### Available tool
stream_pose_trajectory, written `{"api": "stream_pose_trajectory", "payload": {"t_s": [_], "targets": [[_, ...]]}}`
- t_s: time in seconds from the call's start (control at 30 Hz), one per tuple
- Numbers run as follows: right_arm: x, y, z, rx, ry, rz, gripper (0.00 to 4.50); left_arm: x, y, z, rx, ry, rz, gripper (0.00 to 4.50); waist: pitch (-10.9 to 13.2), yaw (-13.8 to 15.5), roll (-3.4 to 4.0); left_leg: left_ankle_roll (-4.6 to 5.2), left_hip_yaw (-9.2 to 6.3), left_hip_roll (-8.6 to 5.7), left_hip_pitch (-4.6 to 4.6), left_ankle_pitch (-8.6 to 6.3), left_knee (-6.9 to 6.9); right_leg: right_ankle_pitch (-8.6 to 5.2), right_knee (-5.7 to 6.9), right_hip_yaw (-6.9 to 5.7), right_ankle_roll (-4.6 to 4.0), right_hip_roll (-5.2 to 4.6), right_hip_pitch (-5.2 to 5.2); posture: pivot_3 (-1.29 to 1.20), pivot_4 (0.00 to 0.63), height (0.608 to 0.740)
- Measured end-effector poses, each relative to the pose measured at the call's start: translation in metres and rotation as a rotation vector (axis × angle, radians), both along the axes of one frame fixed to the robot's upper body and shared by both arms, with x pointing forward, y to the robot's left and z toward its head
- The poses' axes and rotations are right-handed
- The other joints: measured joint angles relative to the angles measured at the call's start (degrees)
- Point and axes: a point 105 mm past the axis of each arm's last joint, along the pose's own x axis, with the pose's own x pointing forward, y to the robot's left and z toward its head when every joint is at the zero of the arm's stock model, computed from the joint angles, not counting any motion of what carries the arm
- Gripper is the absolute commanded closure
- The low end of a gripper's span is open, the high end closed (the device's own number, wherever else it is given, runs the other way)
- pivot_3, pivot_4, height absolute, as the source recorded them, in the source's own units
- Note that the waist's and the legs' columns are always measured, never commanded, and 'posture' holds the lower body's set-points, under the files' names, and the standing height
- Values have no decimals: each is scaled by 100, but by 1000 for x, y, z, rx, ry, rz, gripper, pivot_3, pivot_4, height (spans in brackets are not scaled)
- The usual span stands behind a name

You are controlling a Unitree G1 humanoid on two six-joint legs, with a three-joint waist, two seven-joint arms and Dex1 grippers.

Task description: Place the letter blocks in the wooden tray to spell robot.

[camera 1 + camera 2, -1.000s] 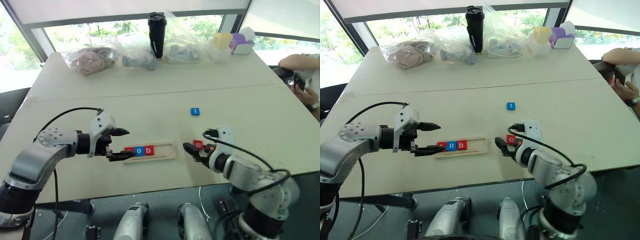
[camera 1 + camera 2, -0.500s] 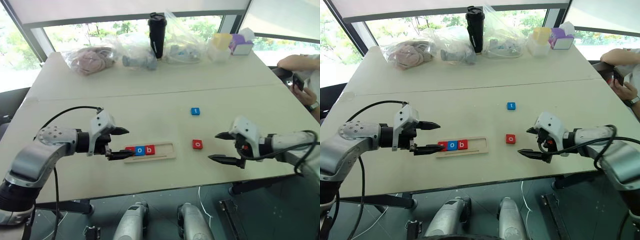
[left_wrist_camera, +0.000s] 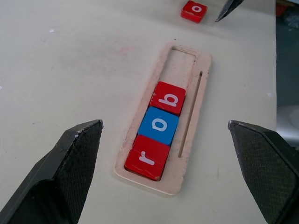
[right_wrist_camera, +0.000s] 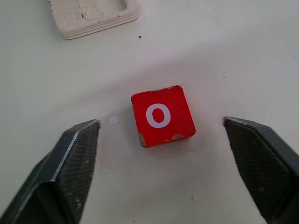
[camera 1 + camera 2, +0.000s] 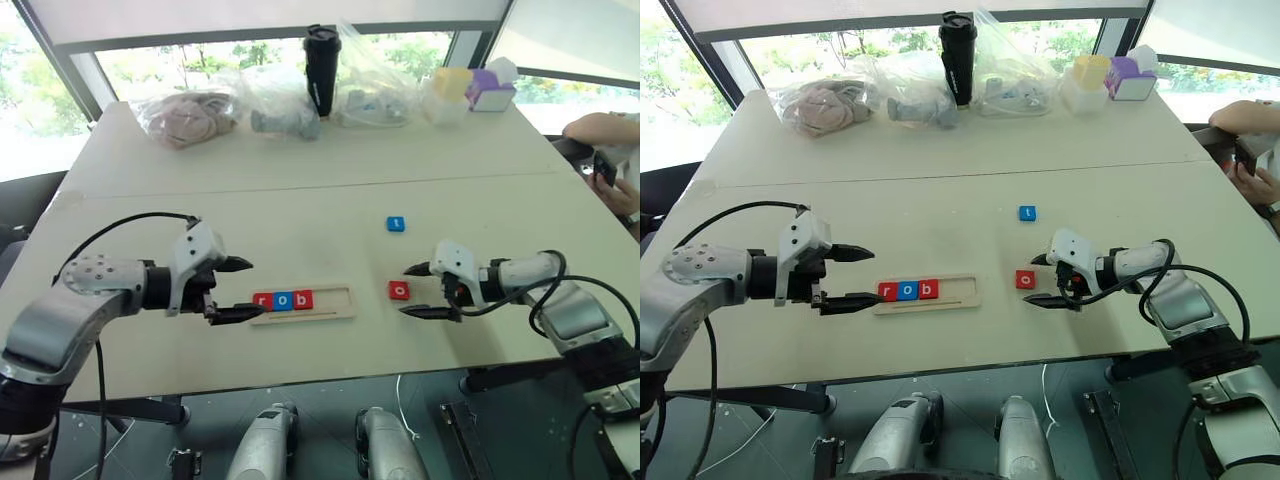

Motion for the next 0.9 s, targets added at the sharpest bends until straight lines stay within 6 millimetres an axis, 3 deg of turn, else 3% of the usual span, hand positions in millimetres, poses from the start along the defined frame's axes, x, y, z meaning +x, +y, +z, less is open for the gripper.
{"api": "stream_pose_trajectory", "payload": {"t_s": [0.13, 0.37, 0.53, 0.6, 0.7, 0.9], "targets": [[0, 0, -3, 1, 11, 13, 3315, 0, -1, 0, 3, -9, 8, 0, 0, -2, 0, -2, -1, 0, 1, -1, 6, 0, 4, -1, 0, 0, 2, 0, 150, 740], [4, 15, 6, 47, 14, 12, 3344, -3, 0, -2, 1, 5, 2, 0, 0, -25, 1, -1, -1, 0, 2, 0, 6, 2, 10, -1, 2, 0, -2, 0, 150, 740], [7, 59, 48, 127, -65, 99, 3344, -18, 8, -9, 71, 58, -40, 0, 1, -45, 2, -7, -2, 16, 6, -4, 2, 2, 18, -4, 0, 3, -9, 0, 150, 740], [7, 80, 55, 156, -81, 123, 3344, -18, 9, -8, 72, 56, -40, 0, 0, -13, 1, -17, -14, 21, 5, -9, 6, 2, 17, -23, -2, 4, -4, 0, 150, 740], [-1, 106, 47, 153, -52, 184, 3344, -18, 8, -7, 72, 48, -42, 0, 0, 25, 1, -18, -13, 19, 3, -10, 7, 2, 9, -25, -3, 2, -5, 0, 150, 740], [-7, 117, 28, 60, -28, 234, 3344, -16, 5, -8, 60, 29, -28, 0, 0, 84, 1, -18, -9, 12, 3, -9, 8, 4, 11, -26, -3, 4, -3, 0, 150, 740]]}}
